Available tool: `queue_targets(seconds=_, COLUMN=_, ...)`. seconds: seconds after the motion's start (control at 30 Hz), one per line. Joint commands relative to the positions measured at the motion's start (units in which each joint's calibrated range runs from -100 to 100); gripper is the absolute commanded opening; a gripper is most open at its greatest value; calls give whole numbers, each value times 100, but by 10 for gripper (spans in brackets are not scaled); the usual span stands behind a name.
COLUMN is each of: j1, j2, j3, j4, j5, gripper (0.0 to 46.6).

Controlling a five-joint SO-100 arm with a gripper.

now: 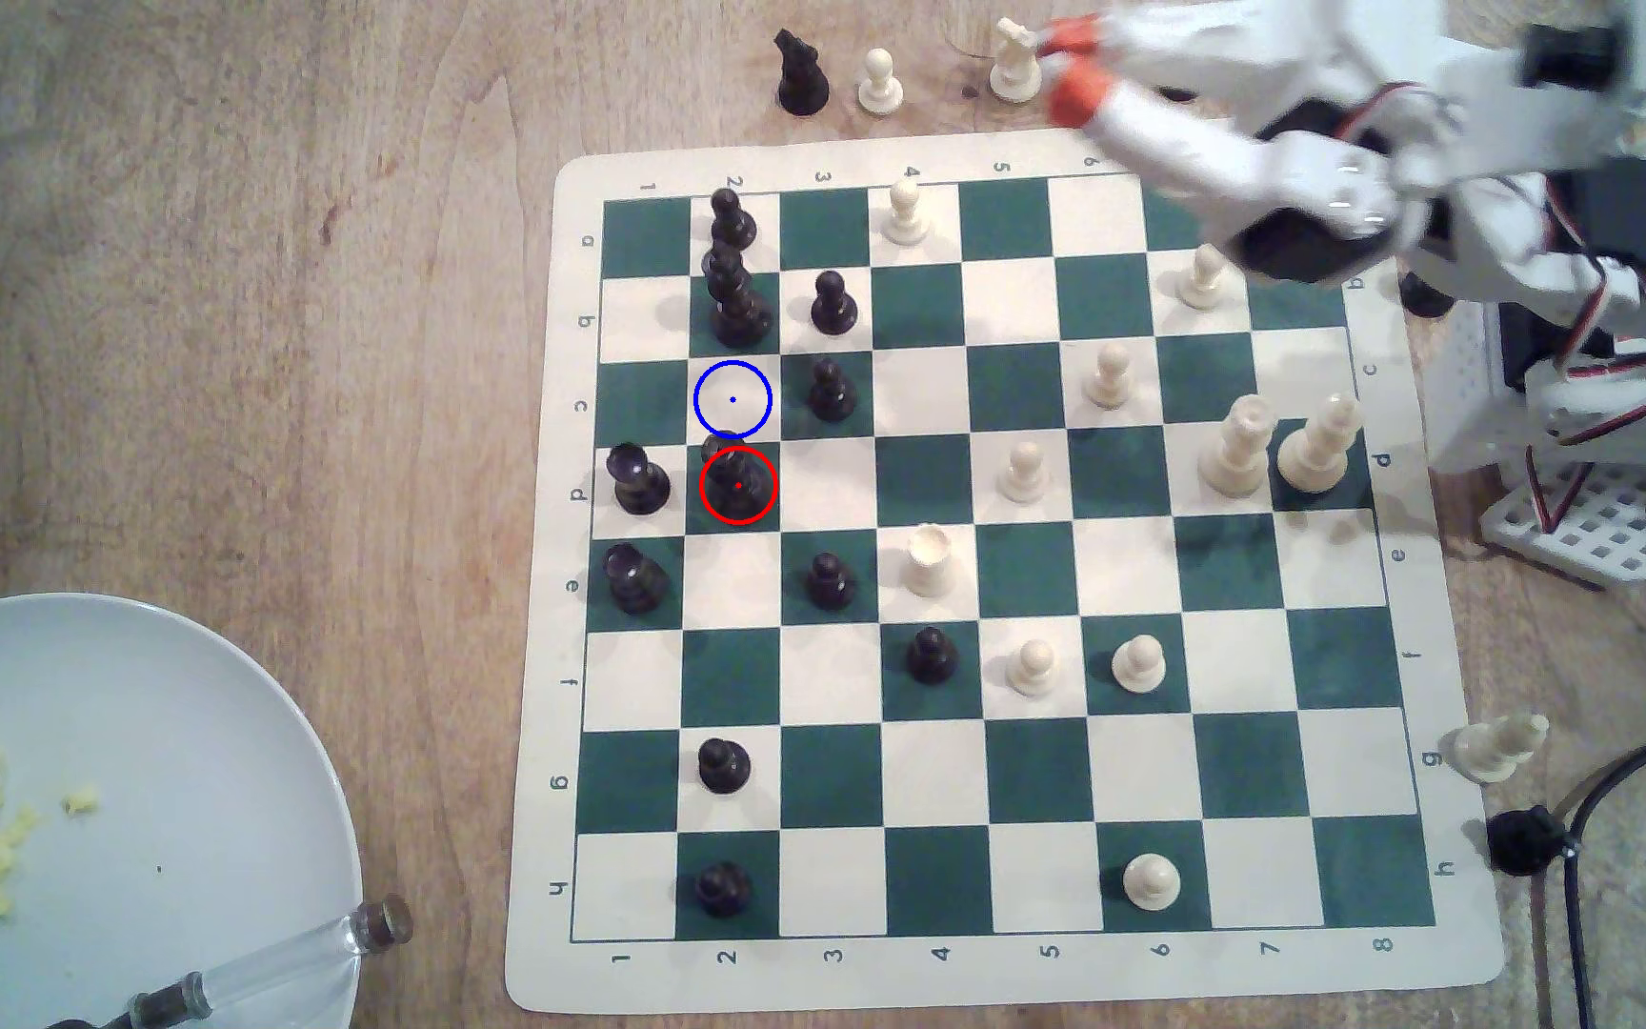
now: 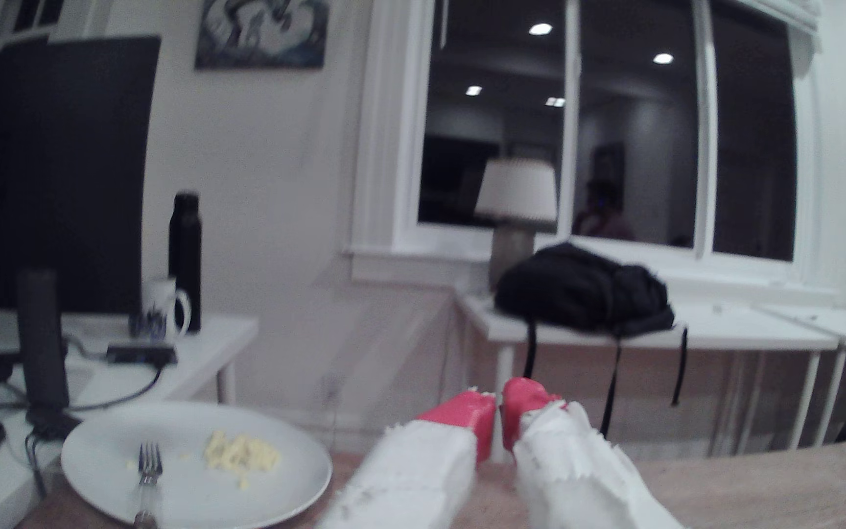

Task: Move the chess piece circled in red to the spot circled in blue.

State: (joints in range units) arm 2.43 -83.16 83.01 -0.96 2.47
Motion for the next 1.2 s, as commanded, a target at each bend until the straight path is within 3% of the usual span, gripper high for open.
queue_targets(seconds=0.0, j1=-200, j2=1245, j3=-1193, j4=259, j5=49, gripper=72)
queue_targets(seconds=0.1, j1=-310, j2=1779, j3=-1846, j4=825, j5=49, gripper=51)
queue_targets(seconds=0.2, j1=-474, j2=2323, j3=-2354, j4=1054, j5=59, gripper=78)
queue_targets(seconds=0.3, j1=-599, j2=2959, j3=-2907, j4=1488, j5=264, gripper=66)
queue_targets(seconds=0.4, j1=-685, j2=3409, j3=-3387, j4=1914, j5=234, gripper=64)
queue_targets(seconds=0.73, j1=-904, j2=5251, j3=-5672, j4=3691, j5=-337, gripper=52)
queue_targets(seconds=1.03, j1=-818, j2=7026, j3=-7757, j4=5051, j5=-855, gripper=76)
queue_targets(seconds=1.17, j1=-787, j2=7603, j3=-8183, j4=5198, j5=-894, gripper=97)
